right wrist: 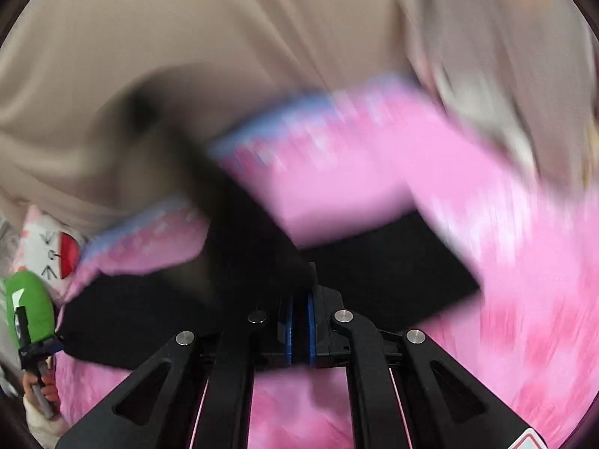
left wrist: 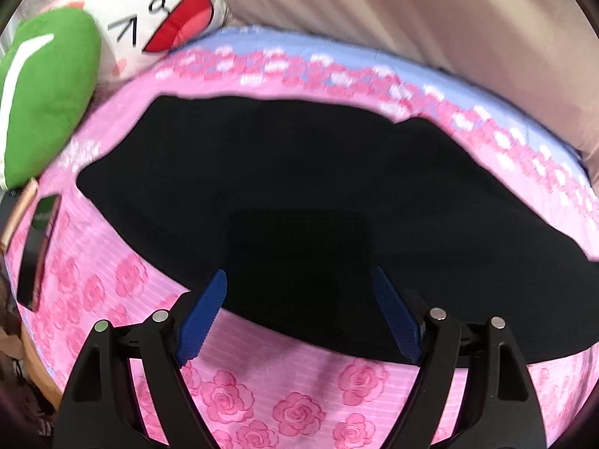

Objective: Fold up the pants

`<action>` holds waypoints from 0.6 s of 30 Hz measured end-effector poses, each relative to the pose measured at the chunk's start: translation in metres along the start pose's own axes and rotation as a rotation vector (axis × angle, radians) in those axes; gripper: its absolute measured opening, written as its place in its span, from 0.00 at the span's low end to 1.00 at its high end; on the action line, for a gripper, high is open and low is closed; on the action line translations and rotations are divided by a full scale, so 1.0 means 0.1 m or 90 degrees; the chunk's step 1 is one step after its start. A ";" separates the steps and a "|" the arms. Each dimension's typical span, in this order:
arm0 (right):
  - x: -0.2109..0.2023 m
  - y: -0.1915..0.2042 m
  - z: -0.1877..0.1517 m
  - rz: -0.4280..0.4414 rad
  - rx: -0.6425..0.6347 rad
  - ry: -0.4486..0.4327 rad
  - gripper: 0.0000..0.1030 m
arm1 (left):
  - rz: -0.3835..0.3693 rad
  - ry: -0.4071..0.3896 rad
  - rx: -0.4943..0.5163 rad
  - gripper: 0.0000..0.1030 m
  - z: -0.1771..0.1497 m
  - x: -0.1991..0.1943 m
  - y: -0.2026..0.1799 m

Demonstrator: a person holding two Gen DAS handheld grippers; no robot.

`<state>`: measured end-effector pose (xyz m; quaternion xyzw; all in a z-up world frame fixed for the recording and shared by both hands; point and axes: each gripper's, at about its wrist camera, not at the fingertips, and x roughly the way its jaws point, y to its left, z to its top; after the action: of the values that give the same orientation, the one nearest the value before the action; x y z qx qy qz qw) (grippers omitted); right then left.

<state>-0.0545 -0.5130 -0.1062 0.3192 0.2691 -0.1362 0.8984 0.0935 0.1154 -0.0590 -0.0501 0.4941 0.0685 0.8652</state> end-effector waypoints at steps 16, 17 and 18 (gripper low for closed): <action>0.01 -0.58 0.20 -0.007 0.144 -0.024 0.12 | 0.092 0.006 -0.042 0.88 0.17 0.34 0.46; 0.03 -0.70 0.17 -0.072 0.163 -0.015 0.09 | 0.089 0.003 -0.047 0.88 0.17 0.34 0.48; -0.03 -0.84 0.09 -0.082 0.185 -0.028 0.04 | 0.091 -0.002 -0.044 0.88 0.18 0.33 0.48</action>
<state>-0.0879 -0.5824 -0.1405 0.4247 0.2464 -0.2380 0.8380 0.1170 0.1680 -0.0796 -0.0445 0.4922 0.1469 0.8568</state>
